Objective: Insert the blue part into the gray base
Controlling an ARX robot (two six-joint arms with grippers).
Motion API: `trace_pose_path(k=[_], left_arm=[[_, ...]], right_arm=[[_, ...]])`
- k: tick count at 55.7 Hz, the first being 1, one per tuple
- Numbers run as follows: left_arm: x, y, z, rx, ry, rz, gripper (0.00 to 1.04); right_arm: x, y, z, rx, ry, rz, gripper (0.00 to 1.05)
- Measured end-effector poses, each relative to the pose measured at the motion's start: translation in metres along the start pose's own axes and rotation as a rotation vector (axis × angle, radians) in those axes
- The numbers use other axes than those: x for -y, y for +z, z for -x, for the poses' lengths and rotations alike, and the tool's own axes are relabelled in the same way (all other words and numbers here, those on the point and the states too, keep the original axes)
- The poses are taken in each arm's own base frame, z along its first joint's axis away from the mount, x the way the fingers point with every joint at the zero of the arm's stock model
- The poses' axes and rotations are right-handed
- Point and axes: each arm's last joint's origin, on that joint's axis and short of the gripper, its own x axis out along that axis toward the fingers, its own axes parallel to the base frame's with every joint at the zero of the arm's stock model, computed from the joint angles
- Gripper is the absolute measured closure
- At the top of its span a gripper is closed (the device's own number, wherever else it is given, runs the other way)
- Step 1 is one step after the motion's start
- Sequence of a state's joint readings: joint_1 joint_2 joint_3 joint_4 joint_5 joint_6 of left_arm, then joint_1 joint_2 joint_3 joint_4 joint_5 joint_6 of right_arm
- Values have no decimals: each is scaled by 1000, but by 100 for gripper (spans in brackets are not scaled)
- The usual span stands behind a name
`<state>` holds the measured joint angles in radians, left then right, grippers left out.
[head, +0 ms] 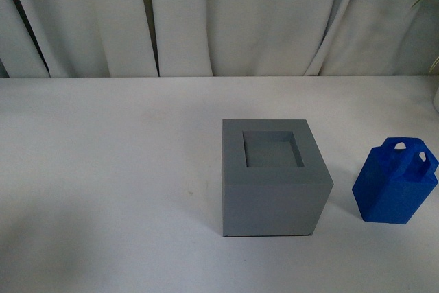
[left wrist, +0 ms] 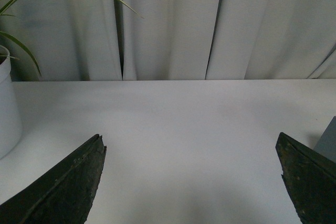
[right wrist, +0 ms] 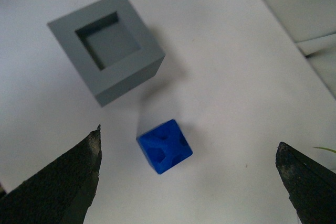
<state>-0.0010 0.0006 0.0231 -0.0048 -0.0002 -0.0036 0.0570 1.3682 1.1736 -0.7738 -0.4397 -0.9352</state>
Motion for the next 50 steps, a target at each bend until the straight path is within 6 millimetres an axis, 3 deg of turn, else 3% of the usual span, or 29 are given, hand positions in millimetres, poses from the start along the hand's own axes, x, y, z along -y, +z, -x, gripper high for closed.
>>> trace_pose_path(k=[18,50], left_arm=[[0,0,0,0,0,0,6],[0,0,0,0,0,0,6]], right_arm=[[12,0,-37,-272,187,175,7],[16,-11,-103,-412,273,247,7]])
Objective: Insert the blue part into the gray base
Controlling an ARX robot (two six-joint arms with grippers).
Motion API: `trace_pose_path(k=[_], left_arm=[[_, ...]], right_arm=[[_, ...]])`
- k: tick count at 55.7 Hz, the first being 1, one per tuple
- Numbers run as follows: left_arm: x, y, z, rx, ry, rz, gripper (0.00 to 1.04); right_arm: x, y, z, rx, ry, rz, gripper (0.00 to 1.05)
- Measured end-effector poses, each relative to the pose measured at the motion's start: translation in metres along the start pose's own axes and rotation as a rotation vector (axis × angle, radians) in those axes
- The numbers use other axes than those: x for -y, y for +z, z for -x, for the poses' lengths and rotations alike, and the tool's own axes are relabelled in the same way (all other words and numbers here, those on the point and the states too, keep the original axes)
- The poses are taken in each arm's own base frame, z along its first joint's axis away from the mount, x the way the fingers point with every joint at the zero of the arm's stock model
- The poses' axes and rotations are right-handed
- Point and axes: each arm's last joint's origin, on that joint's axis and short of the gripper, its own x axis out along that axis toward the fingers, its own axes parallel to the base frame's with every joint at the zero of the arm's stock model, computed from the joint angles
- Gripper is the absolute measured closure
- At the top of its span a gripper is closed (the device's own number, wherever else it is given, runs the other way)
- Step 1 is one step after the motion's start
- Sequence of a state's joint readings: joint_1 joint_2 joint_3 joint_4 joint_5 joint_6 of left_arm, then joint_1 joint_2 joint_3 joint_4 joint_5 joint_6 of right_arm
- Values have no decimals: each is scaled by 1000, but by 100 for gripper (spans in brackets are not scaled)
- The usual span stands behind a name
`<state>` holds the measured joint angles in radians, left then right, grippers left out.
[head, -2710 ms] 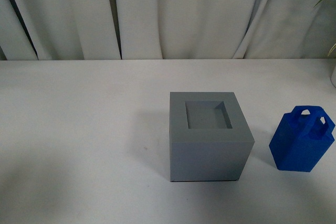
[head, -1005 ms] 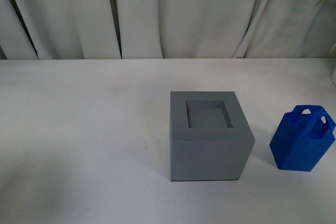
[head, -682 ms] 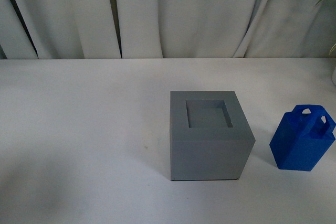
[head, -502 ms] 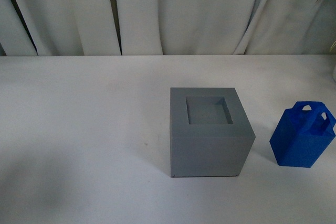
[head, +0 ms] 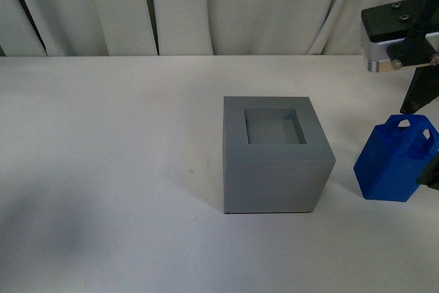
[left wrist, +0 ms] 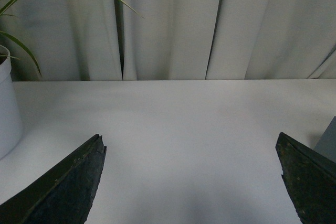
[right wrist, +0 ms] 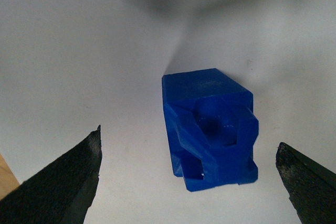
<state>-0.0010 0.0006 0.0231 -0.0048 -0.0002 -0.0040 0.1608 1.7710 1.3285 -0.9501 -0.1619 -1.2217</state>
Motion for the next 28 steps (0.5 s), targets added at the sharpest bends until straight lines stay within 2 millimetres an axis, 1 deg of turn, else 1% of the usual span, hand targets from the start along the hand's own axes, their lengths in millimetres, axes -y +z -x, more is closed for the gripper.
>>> trace_pose_path(k=[5,12,28], left_arm=[[0,0,0,0,0,0,6],[0,0,0,0,0,0,6],[0,0,0,0,0,0,6]], right_arm=[[3,-1,-8,-15,9,-3,7],[5,-1,-14,-27,15,-3,7],[10,1,-21,-18,-13,5,7]])
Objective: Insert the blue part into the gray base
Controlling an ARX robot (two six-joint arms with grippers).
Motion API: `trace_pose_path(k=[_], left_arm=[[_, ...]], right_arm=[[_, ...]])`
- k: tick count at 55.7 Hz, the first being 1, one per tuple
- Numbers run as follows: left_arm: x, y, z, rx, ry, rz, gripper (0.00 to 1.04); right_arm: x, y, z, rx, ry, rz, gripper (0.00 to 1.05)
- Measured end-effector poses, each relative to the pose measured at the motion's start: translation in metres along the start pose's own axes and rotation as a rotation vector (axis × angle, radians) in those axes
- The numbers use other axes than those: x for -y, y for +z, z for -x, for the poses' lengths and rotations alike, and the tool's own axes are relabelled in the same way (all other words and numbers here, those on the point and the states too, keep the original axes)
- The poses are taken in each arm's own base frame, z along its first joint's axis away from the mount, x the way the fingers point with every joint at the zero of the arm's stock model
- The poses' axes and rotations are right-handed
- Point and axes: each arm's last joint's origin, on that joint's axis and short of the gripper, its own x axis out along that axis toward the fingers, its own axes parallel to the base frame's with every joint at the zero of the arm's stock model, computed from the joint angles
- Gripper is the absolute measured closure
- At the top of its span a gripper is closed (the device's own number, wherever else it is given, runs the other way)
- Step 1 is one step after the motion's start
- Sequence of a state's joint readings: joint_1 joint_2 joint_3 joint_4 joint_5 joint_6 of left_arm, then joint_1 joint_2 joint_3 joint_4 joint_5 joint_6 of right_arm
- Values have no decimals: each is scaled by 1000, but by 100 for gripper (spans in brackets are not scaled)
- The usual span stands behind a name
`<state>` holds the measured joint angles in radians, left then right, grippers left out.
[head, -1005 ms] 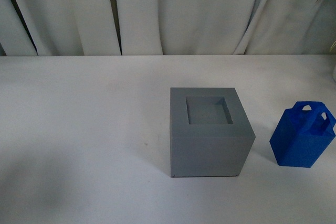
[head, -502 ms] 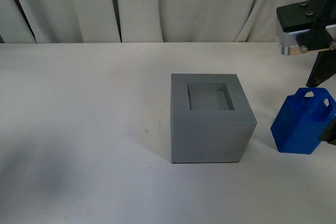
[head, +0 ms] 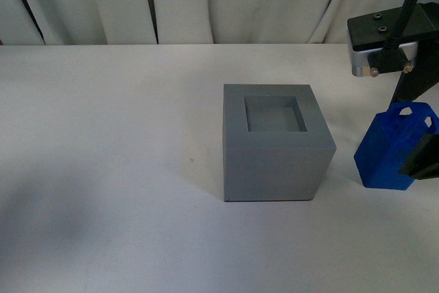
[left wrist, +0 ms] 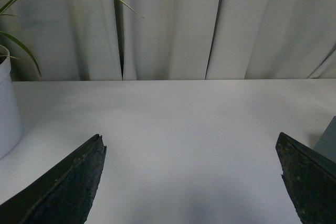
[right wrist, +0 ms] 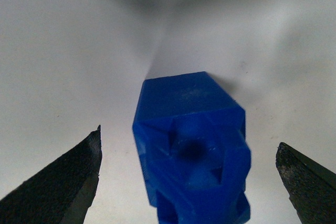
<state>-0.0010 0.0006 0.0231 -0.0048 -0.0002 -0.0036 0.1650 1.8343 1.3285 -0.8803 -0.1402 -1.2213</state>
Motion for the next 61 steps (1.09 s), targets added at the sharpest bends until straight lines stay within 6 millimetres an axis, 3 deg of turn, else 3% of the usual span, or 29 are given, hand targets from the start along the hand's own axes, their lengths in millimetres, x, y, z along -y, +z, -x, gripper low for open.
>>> trace_pose_path(k=[10,25,36,46,54,61], left_arm=[[0,0,0,0,0,0,6],[0,0,0,0,0,0,6],[0,0,0,0,0,0,6],[0,0,0,0,0,0,6],[0,0,0,0,0,0,6],[0,0,0,0,0,0,6]], right_arm=[[0,3,-8,-3,20,-1,8],[-1,3,-9,-1,31,-5,55],[-3,-1,-3,-6,55,-19,58],[1,2,23,23,38,-17,58],[4,14,65,74,-20,6,58],[4,29,87,116,-28,36,58]])
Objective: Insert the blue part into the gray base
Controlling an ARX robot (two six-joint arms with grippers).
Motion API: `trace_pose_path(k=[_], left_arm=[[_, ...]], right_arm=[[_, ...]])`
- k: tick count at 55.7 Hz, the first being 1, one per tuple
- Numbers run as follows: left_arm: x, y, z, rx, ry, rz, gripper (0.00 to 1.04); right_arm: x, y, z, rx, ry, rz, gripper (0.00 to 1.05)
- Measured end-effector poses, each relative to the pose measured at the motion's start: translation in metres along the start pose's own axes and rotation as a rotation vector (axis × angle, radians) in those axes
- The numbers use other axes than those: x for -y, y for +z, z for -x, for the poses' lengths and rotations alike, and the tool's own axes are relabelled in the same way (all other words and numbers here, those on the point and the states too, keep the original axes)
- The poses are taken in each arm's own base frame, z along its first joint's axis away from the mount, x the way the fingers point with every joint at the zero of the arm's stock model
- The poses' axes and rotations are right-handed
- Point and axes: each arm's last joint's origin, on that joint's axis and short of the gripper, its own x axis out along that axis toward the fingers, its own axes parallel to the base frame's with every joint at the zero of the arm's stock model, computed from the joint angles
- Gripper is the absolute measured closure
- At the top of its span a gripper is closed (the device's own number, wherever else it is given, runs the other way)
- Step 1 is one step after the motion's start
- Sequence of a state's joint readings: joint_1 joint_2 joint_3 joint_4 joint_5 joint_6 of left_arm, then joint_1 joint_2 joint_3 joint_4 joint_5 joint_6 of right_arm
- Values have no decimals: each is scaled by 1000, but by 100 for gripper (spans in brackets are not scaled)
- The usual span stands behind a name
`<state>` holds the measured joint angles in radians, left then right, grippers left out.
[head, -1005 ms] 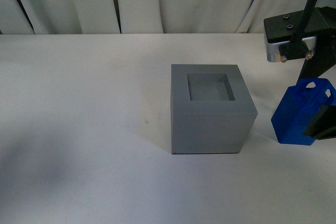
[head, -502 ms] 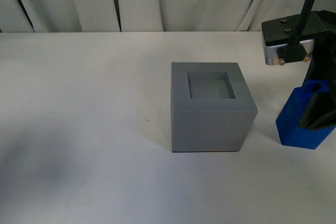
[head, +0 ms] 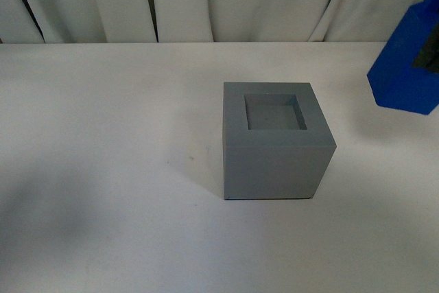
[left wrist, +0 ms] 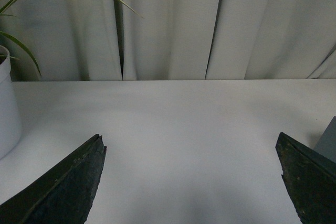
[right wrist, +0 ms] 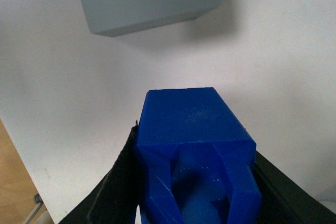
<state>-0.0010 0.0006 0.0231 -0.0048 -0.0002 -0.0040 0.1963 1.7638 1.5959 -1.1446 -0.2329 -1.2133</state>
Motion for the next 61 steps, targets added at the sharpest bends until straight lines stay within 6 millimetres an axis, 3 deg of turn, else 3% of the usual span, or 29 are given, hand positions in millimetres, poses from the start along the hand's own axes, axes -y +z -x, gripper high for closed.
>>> trace_pose_path(k=[12,21,30,37,61], left_arm=[[0,0,0,0,0,0,6],[0,0,0,0,0,0,6],[0,0,0,0,0,0,6],[0,0,0,0,0,0,6],[0,0,0,0,0,0,6]], right_arm=[[-6,34,12,54,-7,58,58],[-10,61,-5,69,26,92,58],[-13,74,-20,55,57,111,58],[-14,79,-31,41,79,119,58],[-12,82,-41,32,84,122,58]])
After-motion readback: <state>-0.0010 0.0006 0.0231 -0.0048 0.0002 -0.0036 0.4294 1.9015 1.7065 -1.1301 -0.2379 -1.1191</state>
